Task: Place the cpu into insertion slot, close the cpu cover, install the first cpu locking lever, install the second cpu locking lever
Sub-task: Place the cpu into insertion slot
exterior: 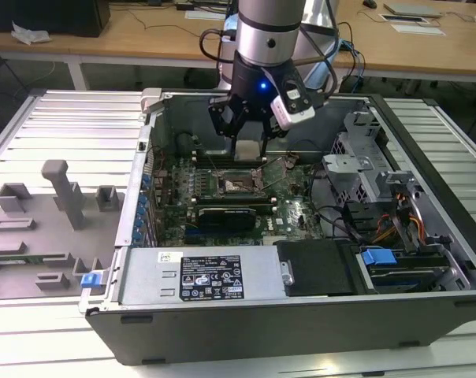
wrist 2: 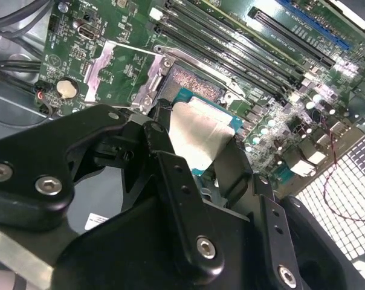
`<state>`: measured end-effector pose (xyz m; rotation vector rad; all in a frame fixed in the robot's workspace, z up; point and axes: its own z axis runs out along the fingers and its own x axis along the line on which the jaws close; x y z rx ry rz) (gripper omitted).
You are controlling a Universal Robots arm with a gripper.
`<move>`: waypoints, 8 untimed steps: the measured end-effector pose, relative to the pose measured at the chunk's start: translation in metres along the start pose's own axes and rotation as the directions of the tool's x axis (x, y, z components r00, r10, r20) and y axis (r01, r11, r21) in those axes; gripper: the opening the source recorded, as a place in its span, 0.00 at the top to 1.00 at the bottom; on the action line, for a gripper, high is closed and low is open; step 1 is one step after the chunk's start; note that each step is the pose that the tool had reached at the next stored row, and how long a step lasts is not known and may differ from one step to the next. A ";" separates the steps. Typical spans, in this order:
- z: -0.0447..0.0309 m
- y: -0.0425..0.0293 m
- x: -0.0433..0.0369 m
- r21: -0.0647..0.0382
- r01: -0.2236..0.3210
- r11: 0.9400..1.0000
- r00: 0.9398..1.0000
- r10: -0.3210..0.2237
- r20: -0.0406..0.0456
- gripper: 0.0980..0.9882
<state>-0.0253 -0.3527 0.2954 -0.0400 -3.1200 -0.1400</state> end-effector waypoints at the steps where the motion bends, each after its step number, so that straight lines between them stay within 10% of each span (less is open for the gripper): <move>1: 0.0008 -0.0001 0.0000 0.000 0.000 1.000 1.000 0.000 0.000 0.51; 8: 0.0097 -0.0009 0.0003 0.000 0.000 1.000 1.000 0.000 0.000 0.51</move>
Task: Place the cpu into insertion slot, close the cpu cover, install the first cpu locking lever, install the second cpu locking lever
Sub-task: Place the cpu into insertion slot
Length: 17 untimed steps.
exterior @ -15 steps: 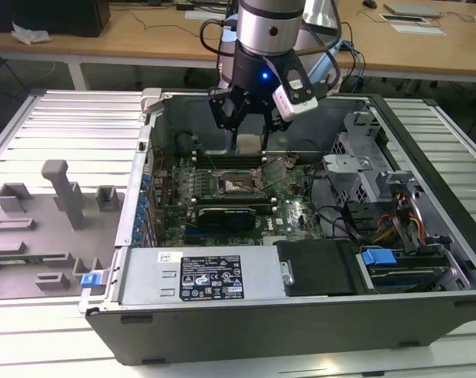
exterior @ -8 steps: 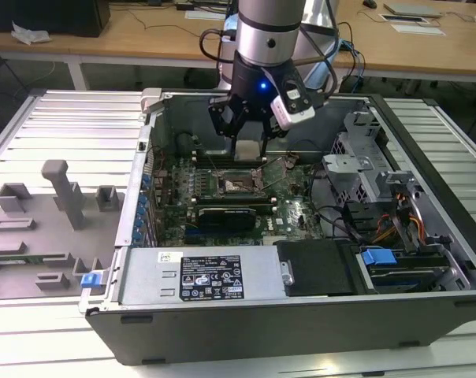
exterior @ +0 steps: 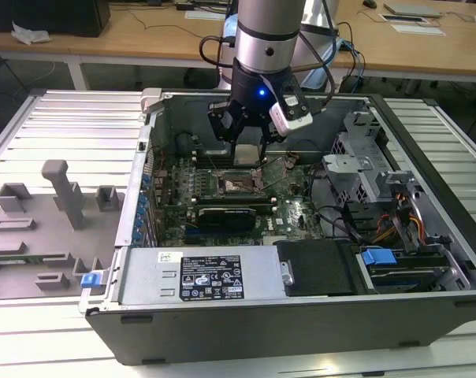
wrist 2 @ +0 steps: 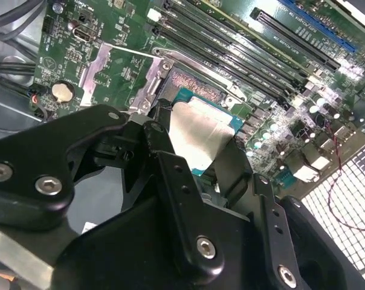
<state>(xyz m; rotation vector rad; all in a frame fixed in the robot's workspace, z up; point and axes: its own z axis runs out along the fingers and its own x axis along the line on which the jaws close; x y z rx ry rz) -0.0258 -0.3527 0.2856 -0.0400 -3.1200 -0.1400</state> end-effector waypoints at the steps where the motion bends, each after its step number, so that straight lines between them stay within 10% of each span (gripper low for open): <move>1: 0.0011 -0.0001 0.0001 0.000 0.000 1.000 1.000 0.000 0.000 0.51; 11: 0.0172 -0.0016 0.0004 0.000 -0.046 0.999 0.999 0.046 0.004 0.51; 17: 0.0178 -0.0016 0.0003 -0.003 -0.181 0.984 0.983 0.181 0.016 0.51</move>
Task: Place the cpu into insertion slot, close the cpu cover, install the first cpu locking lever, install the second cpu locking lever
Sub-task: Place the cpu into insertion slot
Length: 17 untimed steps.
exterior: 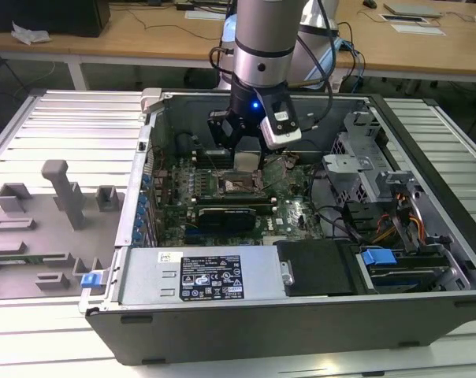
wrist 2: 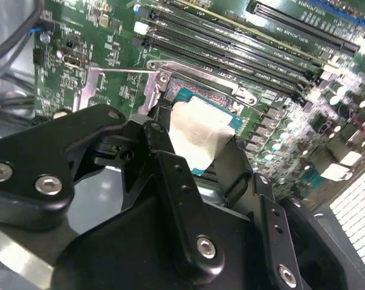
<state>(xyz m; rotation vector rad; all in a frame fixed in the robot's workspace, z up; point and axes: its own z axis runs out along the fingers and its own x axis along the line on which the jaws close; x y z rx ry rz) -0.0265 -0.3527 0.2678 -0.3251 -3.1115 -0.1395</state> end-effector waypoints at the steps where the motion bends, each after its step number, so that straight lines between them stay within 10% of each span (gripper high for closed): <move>1: 0.0000 0.0000 0.0000 0.000 -0.017 1.000 1.000 0.017 0.001 0.51; 11: 0.0005 -0.0001 0.0000 -0.007 -0.226 0.974 0.974 0.226 0.019 0.51; 17: 0.0014 -0.0002 0.0000 -0.015 -0.398 0.917 0.917 0.398 0.033 0.51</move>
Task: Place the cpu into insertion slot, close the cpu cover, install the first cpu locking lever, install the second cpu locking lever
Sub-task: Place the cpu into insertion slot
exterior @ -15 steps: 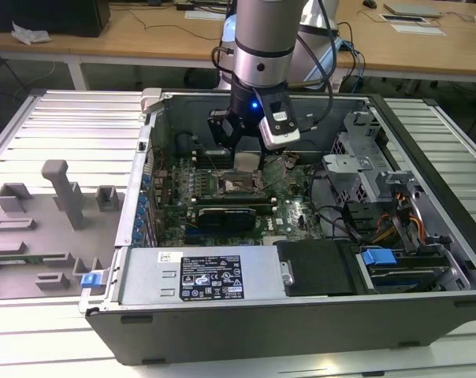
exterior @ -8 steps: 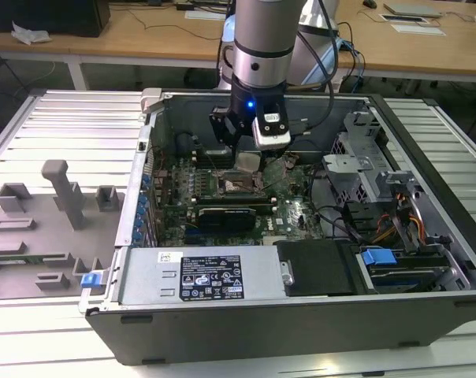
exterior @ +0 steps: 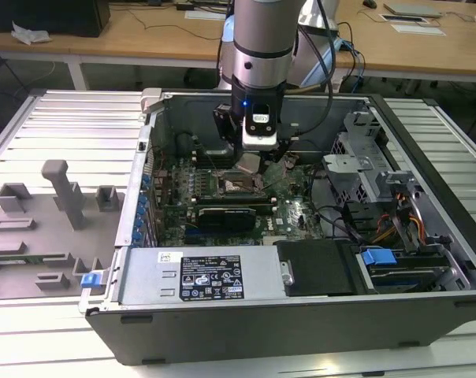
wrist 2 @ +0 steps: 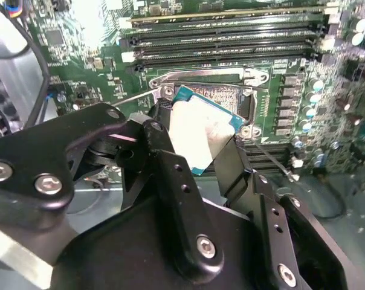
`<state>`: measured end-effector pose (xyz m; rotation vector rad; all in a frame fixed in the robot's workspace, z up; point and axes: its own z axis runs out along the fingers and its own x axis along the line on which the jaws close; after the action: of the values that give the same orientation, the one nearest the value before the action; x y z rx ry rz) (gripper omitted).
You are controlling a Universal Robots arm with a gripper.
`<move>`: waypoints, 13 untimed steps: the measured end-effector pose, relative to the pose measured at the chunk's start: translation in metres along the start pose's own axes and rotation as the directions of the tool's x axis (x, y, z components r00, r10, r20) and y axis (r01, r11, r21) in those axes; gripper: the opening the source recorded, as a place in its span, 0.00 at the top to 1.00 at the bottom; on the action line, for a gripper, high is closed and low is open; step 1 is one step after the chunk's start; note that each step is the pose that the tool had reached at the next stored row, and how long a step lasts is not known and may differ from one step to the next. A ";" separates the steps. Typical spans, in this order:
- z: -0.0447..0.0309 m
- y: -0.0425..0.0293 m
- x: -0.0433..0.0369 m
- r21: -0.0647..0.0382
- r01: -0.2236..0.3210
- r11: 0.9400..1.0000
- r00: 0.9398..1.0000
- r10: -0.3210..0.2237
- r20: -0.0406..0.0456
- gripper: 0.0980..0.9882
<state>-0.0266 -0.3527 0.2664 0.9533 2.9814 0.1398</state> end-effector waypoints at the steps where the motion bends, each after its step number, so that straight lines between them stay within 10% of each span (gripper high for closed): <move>1: 0.0001 0.0000 0.0000 0.000 -0.015 1.000 1.000 0.015 0.001 0.51; 13: 0.0011 -0.0001 0.0000 -0.006 -0.230 0.973 0.973 0.230 0.020 0.51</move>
<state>-0.0266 -0.3527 0.2653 1.2886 2.8411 0.1355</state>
